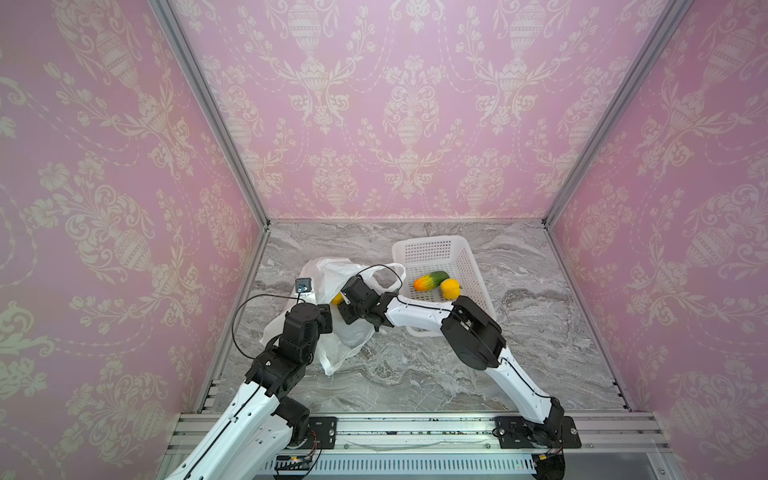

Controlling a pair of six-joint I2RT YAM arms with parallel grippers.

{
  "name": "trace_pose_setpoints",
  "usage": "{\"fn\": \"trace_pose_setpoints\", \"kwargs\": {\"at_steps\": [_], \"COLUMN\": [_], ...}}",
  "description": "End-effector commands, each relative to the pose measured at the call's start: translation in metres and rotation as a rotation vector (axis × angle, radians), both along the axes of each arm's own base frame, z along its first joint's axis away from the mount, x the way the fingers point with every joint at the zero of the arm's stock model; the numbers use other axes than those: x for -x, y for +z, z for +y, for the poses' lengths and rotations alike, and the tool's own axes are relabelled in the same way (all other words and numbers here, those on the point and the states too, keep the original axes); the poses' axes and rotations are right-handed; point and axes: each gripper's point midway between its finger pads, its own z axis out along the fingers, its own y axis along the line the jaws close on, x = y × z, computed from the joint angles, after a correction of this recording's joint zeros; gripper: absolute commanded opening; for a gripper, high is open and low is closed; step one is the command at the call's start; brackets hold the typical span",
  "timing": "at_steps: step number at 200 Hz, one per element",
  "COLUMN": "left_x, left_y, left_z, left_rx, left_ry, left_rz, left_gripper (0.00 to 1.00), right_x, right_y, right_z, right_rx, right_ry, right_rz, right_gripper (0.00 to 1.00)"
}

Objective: Untie the knot of the plastic bag and take out the fruit
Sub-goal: 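Reach the right gripper back into the bag mouth held by the left gripper, then grasp the long orange-yellow fruit in the bag with the right gripper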

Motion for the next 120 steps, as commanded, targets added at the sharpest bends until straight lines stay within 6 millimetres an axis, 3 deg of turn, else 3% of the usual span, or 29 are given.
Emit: {"fn": "trace_pose_setpoints", "kwargs": {"at_steps": [1,46,49,61,84,99,104,120], "left_x": [0.002,0.002,0.002,0.003,0.003,0.003,0.003,0.004], "left_y": [-0.002,-0.004,-0.004,-0.003,-0.002,-0.001,-0.001,0.0], "left_z": [0.004,0.004,0.005,0.005,0.006,0.006,0.005,0.005], "left_rx": [0.01,0.008,0.009,0.009,0.012,0.012,0.013,0.02], "left_ry": [0.015,0.019,0.02,0.023,0.024,0.023,0.021,0.015], "left_rz": [-0.005,-0.002,-0.003,-0.005,-0.011,-0.014,-0.015,-0.022], "left_gripper": [0.0,0.0,0.0,0.0,0.0,0.0,0.0,0.0], "right_x": [0.004,0.041,0.046,0.055,0.061,0.056,0.048,0.032], "right_y": [0.061,0.082,0.072,0.072,0.075,0.062,0.071,0.063], "right_z": [-0.013,-0.054,-0.061,-0.065,-0.058,-0.047,-0.037,-0.021], "right_rx": [-0.126,-0.197,-0.181,-0.189,-0.186,-0.152,-0.167,-0.141], "right_ry": [0.008,0.032,0.034,0.051,0.072,0.066,0.056,0.026], "right_rz": [-0.106,-0.177,-0.166,-0.177,-0.202,-0.181,-0.198,-0.193], "right_gripper": [0.41,0.37,0.37,0.36,0.44,0.55,0.59,0.66]}}
